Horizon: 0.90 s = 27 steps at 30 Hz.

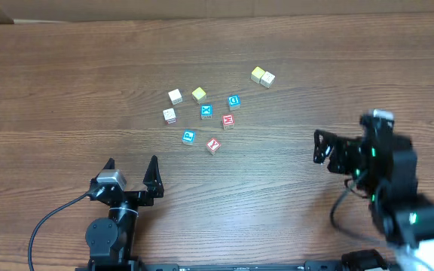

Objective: Flip 3 blocks

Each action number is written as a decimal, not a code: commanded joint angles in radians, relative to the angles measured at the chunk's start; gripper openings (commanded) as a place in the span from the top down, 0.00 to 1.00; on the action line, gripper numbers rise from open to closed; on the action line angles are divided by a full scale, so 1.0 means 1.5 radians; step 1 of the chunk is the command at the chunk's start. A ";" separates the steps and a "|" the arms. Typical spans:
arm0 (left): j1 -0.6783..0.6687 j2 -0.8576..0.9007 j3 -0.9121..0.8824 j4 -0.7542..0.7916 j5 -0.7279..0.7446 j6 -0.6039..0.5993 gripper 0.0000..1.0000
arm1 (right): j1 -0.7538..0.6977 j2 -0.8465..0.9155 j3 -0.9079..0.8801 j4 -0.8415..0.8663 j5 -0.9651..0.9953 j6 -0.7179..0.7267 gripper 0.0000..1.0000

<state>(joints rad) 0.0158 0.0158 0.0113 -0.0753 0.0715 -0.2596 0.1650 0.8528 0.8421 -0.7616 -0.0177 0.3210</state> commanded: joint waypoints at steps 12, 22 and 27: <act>0.003 -0.006 -0.004 0.001 -0.001 0.003 0.00 | -0.002 0.285 0.321 -0.358 -0.189 0.018 0.00; 0.002 -0.006 -0.004 0.003 0.021 -0.023 0.01 | -0.002 0.287 0.321 -0.373 -0.188 0.018 0.00; 0.001 -0.005 -0.001 0.013 0.195 -0.037 0.00 | -0.002 0.287 0.321 -0.378 -0.179 0.018 0.00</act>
<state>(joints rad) 0.0158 0.0158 0.0113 -0.0608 0.1711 -0.2909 0.1650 1.2896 1.2964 -1.3315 -0.2878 0.3443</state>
